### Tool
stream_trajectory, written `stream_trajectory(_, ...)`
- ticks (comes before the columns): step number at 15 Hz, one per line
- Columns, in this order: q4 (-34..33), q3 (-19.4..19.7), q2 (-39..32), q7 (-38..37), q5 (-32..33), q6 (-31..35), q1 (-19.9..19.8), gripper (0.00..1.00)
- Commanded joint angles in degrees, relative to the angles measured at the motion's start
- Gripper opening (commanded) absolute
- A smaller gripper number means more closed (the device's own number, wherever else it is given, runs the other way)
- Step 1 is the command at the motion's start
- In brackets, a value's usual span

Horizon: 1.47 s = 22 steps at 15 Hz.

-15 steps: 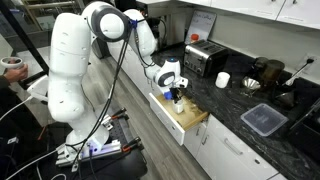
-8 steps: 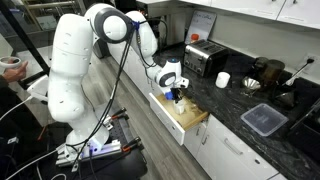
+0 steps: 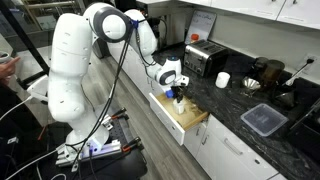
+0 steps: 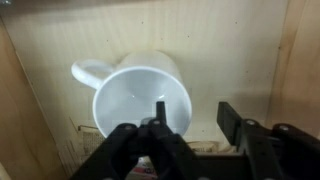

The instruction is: Remove one white mug from the countertop and place it inside the open drawer then close the drawer

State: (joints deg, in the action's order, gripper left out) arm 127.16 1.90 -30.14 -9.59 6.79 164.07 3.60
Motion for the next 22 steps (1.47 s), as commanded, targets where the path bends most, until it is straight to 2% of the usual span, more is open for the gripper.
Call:
stream_trajectory(1, 0.7, 0.0, 2.8, 1.8, -1.3, -2.5, 0.6, 0.88)
stream_trajectory(3, 1.2, -0.1, 4.9, 1.7, -1.3, -5.0, 1.0, 0.99)
stream_trajectory(4, 1.4, -0.4, 6.1, 1.8, -1.4, -6.6, 1.0, 1.00)
stream_trajectory(13, 1.6, -2.7, 21.2, 0.6, -1.0, -29.0, 1.8, 1.00)
stream_trajectory(22, 5.6, -2.8, 32.9, 0.4, -3.9, -46.1, 0.0, 1.00)
